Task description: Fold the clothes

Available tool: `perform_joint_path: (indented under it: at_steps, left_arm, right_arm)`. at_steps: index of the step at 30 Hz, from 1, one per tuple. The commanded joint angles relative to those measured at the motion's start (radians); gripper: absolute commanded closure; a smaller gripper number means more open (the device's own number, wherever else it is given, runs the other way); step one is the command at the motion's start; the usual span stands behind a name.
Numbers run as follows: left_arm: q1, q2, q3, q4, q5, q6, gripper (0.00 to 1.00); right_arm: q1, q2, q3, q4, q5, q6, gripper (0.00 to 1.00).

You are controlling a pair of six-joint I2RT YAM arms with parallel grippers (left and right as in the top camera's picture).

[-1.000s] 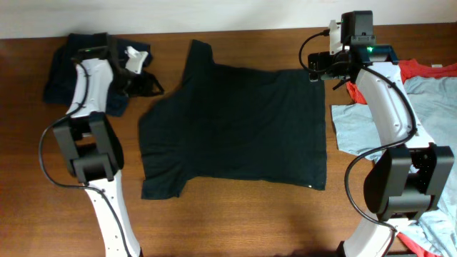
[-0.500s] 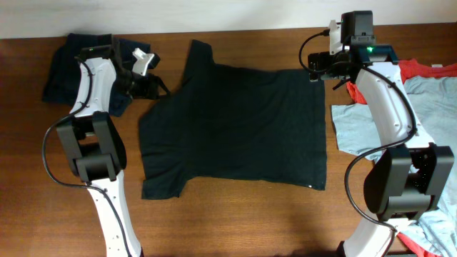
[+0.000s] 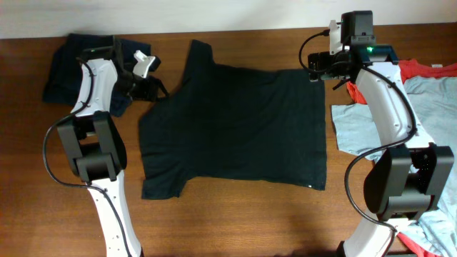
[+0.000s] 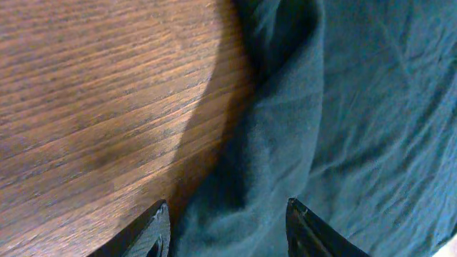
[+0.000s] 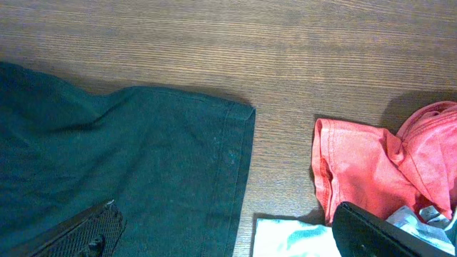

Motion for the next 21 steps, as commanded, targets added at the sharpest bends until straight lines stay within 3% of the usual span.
perform_joint_path:
  at_steps: [1, 10, 21]
  left_arm:
    - [0.004, 0.013, -0.043, 0.014, -0.001, 0.021, 0.48]
    - [0.004, 0.013, -0.069, 0.035, -0.001, 0.020, 0.50]
    - [0.004, 0.013, -0.069, 0.035, -0.001, 0.020, 0.94]
  right_arm:
    - [0.005, 0.002, 0.000, -0.001, 0.002, 0.005, 0.02]
    - [0.005, 0.002, 0.000, -0.001, 0.002, 0.005, 0.02]
    - [0.005, 0.002, 0.000, -0.001, 0.002, 0.005, 0.01]
